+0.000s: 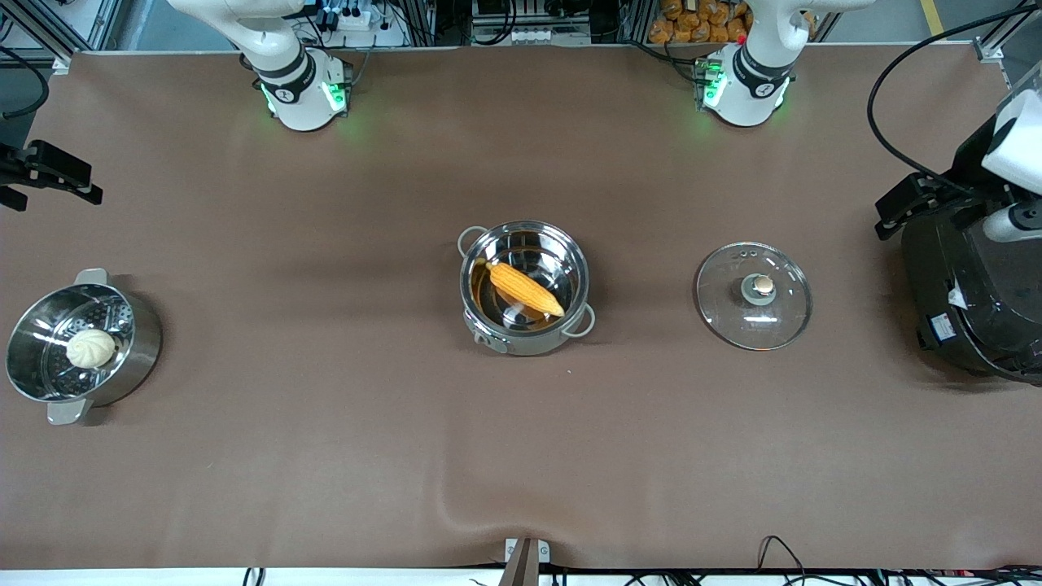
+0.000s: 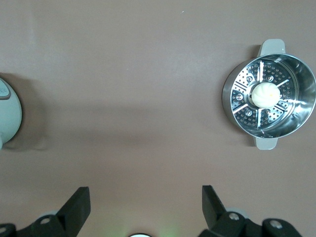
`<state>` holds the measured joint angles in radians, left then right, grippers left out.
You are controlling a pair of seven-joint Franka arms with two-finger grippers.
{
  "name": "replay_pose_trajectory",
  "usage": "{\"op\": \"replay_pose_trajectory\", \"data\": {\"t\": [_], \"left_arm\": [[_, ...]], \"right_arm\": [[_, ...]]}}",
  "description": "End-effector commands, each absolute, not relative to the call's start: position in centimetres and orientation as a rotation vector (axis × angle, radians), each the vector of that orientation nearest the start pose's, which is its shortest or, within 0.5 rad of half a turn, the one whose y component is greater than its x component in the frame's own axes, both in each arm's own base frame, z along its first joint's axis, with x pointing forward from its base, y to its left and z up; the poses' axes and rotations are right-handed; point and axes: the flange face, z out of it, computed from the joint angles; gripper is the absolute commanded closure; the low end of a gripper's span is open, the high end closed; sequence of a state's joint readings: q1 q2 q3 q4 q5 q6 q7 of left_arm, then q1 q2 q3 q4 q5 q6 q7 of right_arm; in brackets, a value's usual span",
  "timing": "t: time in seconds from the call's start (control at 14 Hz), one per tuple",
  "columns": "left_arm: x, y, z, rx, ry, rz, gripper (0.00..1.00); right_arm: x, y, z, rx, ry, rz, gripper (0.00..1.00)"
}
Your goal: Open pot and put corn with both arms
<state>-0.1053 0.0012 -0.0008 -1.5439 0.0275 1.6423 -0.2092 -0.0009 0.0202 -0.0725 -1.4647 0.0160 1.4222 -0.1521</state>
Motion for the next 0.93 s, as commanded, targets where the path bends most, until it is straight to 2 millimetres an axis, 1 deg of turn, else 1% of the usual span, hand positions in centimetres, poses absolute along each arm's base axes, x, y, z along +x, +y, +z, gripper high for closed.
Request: {"op": "replay_pose_trajectory", "data": {"t": [0.0,0.29,0.43,0.57,0.79,0.86], "left_arm": [[55.7,-5.5,64.9,-3.144,-0.157,-0.144,0.0],[55.5,-5.0,64.6,-3.134,-0.169,-0.105,0.0],[55.3,-5.0,63.9,-3.153,-0.174,-0.026,0.0],[54.9,-4.9,63.6,-3.161,-0.178,0.025,0.0],[54.8,-4.9,63.8,-3.155,-0.18,0.043,0.0],[54.8,-4.8,64.2,-3.152,-0.182,0.045,0.0]], "right_arm": [[53.6,-3.8,65.4,-3.109,-0.154,0.072,0.0],[53.4,-4.3,65.0,-3.106,-0.147,0.097,0.0],[53.7,-4.1,65.0,-3.111,-0.151,0.079,0.0],[53.6,-4.2,65.1,-3.114,-0.149,0.07,0.0],[53.5,-4.1,65.4,-3.117,-0.141,0.059,0.0],[53.5,-4.1,65.4,-3.116,-0.139,0.061,0.0]]}}
